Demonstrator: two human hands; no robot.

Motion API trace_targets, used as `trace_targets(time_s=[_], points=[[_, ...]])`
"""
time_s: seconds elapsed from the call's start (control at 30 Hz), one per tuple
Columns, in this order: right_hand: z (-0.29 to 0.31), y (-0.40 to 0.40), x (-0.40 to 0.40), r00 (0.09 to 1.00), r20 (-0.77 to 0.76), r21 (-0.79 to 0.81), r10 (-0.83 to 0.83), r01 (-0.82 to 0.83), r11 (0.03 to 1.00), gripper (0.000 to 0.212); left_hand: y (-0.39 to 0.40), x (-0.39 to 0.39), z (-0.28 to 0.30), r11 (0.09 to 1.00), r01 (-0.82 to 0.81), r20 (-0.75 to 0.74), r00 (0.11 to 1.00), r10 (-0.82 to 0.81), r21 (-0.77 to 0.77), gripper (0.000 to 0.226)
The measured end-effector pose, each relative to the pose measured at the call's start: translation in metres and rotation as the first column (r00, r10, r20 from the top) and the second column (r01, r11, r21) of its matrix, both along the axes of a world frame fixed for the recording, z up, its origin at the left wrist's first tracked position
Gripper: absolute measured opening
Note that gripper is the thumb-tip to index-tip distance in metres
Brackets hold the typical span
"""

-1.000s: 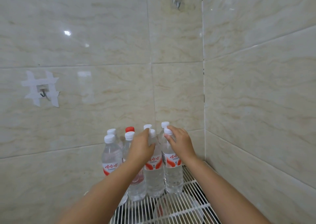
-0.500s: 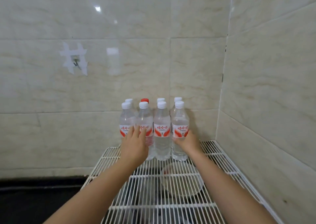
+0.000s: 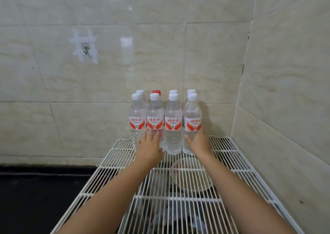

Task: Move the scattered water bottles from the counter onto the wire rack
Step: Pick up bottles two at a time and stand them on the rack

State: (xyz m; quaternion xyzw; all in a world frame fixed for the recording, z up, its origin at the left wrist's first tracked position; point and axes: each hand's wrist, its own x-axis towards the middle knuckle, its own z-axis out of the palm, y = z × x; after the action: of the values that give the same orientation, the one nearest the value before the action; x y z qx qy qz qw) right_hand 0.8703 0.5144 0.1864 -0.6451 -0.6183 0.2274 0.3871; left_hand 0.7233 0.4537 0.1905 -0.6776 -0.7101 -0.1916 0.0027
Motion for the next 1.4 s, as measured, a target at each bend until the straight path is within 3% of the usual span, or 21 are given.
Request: trace_targets(time_s=[0.07,0.2,0.3,0.5,0.7,0.87,1.03,1.2,1.4], points=[[-0.003,-0.008,-0.001,0.997,0.069,-0.048,-0.026,0.029,0.998,0.066,-0.004,-0.001,-0.004,1.0,-0.004,-0.025,1.0,0.004,-0.006,0.062],[0.002,-0.033,-0.014,0.908,0.413,-0.078,-0.068,0.11,0.991,0.056,-0.026,-0.017,0.0,0.999,-0.047,-0.134,0.99,0.047,0.007,0.054],[0.007,-0.057,-0.043,0.84,0.534,0.048,0.093,-0.139,0.989,0.043,-0.049,-0.05,0.0,0.994,-0.102,-0.165,0.982,0.094,-0.037,0.047],[0.009,-0.112,-0.171,0.603,0.725,0.088,0.335,-0.562,0.822,0.051,-0.132,-0.165,-0.006,0.951,-0.305,-0.198,0.936,0.29,-0.047,0.043],[-0.015,-0.219,-0.346,0.447,0.734,0.064,0.512,-0.795,0.603,0.053,-0.279,-0.305,-0.031,0.815,-0.575,-0.206,0.809,0.551,-0.076,0.042],[-0.053,-0.334,-0.471,0.353,0.709,-0.015,0.61,-0.858,0.514,0.056,-0.413,-0.403,-0.069,0.66,-0.741,-0.153,0.672,0.725,-0.123,0.046],[-0.115,-0.44,-0.559,0.196,0.681,-0.151,0.706,-0.905,0.397,0.056,-0.524,-0.474,-0.115,0.532,-0.808,-0.124,0.572,0.811,-0.252,0.051],[-0.164,-0.504,-0.634,0.077,0.633,-0.23,0.771,-0.931,0.282,0.055,-0.587,-0.534,-0.159,0.448,-0.813,-0.08,0.509,0.857,-0.371,0.052],[-0.191,-0.518,-0.751,0.055,0.662,-0.21,0.748,-0.944,0.255,0.057,-0.603,-0.637,-0.183,0.417,-0.817,-0.037,0.469,0.883,-0.399,0.051]])
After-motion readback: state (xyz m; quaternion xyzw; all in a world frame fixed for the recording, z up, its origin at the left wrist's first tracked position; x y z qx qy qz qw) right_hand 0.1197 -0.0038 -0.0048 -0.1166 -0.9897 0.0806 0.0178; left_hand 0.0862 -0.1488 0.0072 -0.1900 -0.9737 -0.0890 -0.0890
